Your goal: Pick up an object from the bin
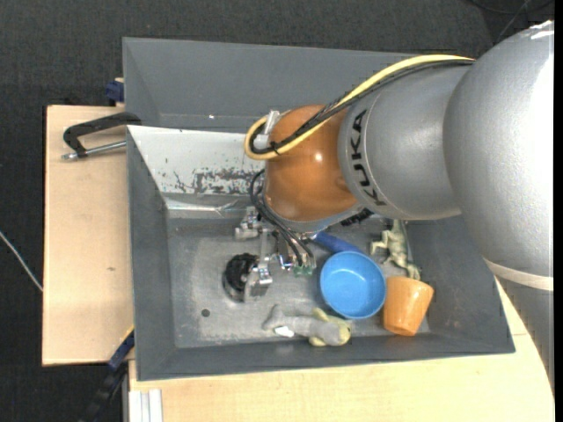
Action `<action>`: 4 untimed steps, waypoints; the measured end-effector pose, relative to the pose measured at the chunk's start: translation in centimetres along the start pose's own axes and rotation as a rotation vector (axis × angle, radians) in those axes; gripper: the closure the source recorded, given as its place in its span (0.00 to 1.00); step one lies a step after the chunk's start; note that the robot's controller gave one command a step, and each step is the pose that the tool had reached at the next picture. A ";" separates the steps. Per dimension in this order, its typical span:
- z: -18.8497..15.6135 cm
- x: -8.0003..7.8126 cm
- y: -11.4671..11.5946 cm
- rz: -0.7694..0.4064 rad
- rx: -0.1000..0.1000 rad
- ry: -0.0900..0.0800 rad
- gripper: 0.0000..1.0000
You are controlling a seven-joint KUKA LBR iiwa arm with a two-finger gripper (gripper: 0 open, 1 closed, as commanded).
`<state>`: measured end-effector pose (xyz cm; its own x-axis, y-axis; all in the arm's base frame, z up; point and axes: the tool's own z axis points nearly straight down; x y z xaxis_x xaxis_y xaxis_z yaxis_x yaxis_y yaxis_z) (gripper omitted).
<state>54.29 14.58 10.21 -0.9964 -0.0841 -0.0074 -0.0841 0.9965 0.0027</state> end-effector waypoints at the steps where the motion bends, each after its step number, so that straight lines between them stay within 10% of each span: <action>1: -0.8 -0.4 -1.5 0.060 0.001 0.001 0.00; 3: 2.9 -0.1 -1.8 0.078 0.000 0.005 0.00; 4: 2.6 -0.2 -1.8 0.079 -0.001 0.003 1.00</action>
Offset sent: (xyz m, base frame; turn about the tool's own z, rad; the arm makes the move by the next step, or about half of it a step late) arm 0.0040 -0.0157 0.0069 0.0609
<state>54.67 12.86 7.59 -1.0000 -0.0051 -0.0046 -0.0051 1.0000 0.0044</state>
